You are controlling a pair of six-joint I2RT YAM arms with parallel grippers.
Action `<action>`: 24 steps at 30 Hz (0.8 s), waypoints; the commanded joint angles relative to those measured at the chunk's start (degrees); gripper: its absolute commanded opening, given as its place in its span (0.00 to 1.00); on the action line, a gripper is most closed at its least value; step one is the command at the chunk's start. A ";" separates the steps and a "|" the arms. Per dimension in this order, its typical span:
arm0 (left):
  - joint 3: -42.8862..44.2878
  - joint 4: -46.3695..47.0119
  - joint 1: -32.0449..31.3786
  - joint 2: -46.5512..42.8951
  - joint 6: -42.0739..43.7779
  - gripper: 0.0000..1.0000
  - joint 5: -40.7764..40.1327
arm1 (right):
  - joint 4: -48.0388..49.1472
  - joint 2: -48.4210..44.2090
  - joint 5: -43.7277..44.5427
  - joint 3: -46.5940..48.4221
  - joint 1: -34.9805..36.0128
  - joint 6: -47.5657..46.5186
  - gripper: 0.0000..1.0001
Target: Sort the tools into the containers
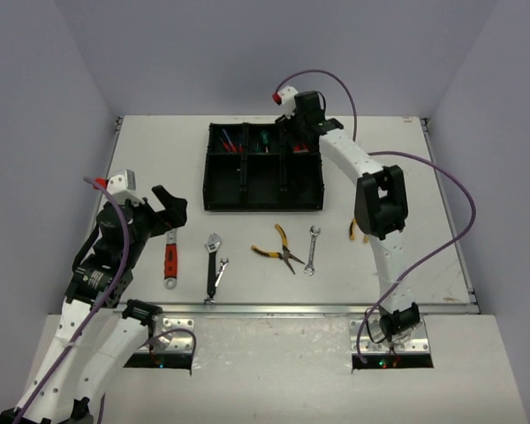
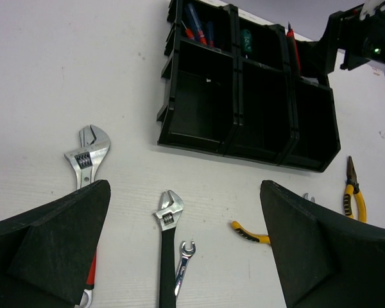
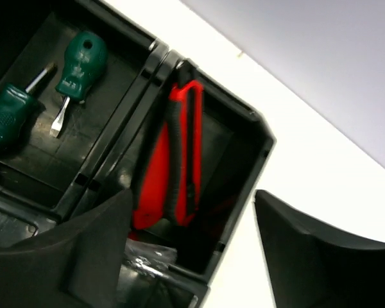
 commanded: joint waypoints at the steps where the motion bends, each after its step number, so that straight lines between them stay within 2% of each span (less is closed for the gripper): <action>1: 0.24 2.72 -0.59 0.46 0.85 1.00 0.27 | -3.21 -11.46 4.08 0.98 -0.29 6.83 0.98; 5: 0.33 2.53 -0.51 0.63 0.67 1.00 -0.74 | -12.98 -21.27 8.99 -4.23 -0.21 26.71 0.99; 9: 0.39 2.28 -0.50 1.14 0.53 1.00 -1.25 | -13.89 -32.51 0.20 -21.89 -0.32 39.25 0.99; 12: 0.42 2.19 -0.50 1.73 0.41 1.00 -1.26 | -12.51 -39.95 -7.43 -31.77 -0.35 42.47 0.99; 17: 0.42 2.02 -0.50 2.14 0.26 1.00 -1.73 | -6.93 -50.58 -8.89 -48.35 -0.21 46.69 0.99; 21: 0.42 2.02 -0.50 2.36 0.21 1.00 -1.87 | -9.01 -55.87 -3.35 -56.25 0.31 50.65 0.99; 24: 0.42 2.00 -0.50 2.83 0.15 1.00 -1.70 | -12.42 -59.19 3.58 -61.02 3.35 51.82 0.99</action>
